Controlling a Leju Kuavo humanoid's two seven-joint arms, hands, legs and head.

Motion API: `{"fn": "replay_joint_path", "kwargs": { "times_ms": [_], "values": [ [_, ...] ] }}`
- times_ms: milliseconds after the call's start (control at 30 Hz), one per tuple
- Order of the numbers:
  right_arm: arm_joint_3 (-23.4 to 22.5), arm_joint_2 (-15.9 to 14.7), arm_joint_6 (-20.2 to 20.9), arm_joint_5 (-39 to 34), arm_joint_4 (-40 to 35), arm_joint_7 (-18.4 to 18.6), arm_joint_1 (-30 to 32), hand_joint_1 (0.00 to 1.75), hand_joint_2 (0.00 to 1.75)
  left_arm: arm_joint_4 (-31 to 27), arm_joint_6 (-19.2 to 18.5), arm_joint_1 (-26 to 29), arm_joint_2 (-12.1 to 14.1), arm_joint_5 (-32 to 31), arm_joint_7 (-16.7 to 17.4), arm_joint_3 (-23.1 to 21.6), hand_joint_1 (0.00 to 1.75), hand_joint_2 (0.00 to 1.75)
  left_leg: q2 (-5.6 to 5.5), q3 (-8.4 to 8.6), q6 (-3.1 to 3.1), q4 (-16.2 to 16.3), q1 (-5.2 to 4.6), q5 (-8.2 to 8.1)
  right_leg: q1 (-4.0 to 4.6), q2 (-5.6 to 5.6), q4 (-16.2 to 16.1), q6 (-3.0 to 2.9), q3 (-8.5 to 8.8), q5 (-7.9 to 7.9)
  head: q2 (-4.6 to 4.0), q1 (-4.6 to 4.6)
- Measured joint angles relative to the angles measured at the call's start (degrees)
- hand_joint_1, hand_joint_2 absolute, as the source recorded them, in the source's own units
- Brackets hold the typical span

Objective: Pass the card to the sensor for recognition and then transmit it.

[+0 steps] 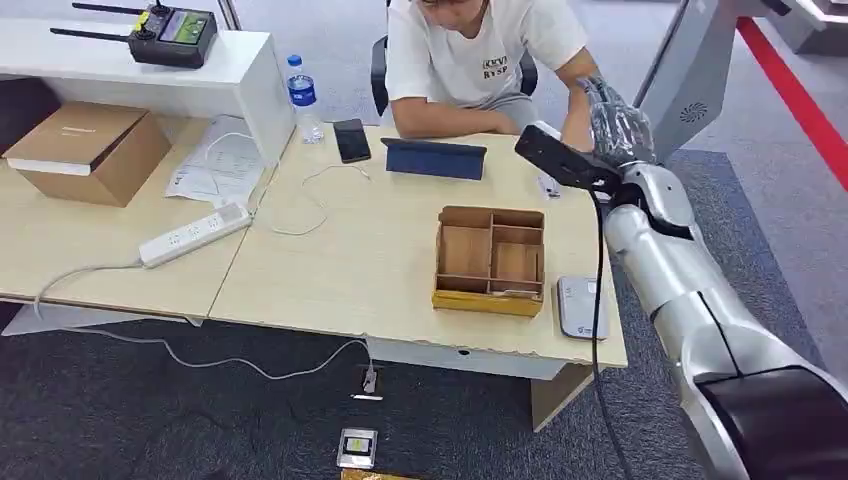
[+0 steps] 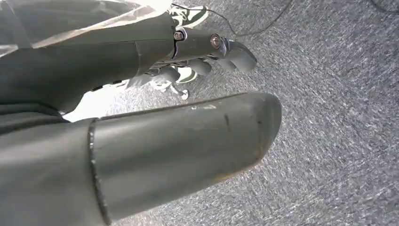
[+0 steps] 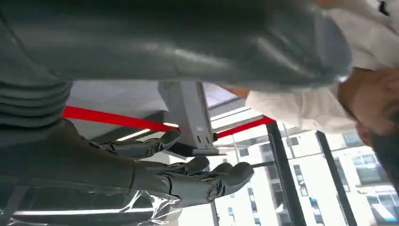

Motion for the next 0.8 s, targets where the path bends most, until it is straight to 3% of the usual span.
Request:
{"fn": "replay_joint_path", "kwargs": {
  "times_ms": [100,200,400,600,633,800],
  "values": [
    [-0.46,0.00,0.19,-3.01,-1.02,-2.23,0.36,0.00,0.00,0.00,0.00,0.00,-0.02,0.24,0.11,0.02,0.00,0.00,0.00,0.01,0.00,0.00,0.00,0.00,0.00,0.00,0.00,0.00,0.01,0.00,0.02,0.00],
    [-1.22,-0.02,3.27,-7.80,-3.83,-3.41,2.31,0.00,0.00,0.00,0.00,0.03,-0.04,0.57,0.11,0.09,0.00,0.00,0.00,0.02,0.00,0.00,0.00,0.00,0.00,0.00,0.00,0.00,0.01,0.00,0.02,-0.02],
    [-1.46,-1.79,10.54,-18.72,-13.67,0.22,9.14,0.00,0.00,0.00,0.00,0.12,-0.04,0.74,0.09,0.20,0.00,0.00,0.01,0.02,0.00,0.00,0.01,0.00,0.01,0.00,-0.03,0.00,0.01,-0.01,0.02,0.02],
    [-1.57,-5.55,11.91,-21.69,-26.13,4.32,19.02,0.00,0.00,0.00,0.13,0.36,-0.02,0.72,-0.09,0.22,0.00,0.00,0.00,0.01,0.01,0.00,0.02,-0.03,0.00,0.00,-0.05,0.00,0.01,-0.01,0.02,0.00],
    [-1.68,-6.14,11.93,-21.49,-27.82,4.74,20.42,0.00,1.75,0.00,0.13,0.36,-0.02,0.68,-0.11,0.22,0.00,0.00,0.00,0.01,0.01,0.00,0.01,-0.03,0.00,0.00,-0.05,0.00,0.00,-0.01,0.02,0.00],
    [-1.92,-8.37,11.67,-19.48,-34.52,5.92,26.49,0.00,1.75,0.00,0.15,0.34,0.00,0.02,-0.77,0.22,0.00,0.00,0.00,0.02,-0.01,0.00,0.01,-0.04,0.00,0.01,-0.06,0.00,-0.01,-0.01,0.02,0.00]
  ]
}}
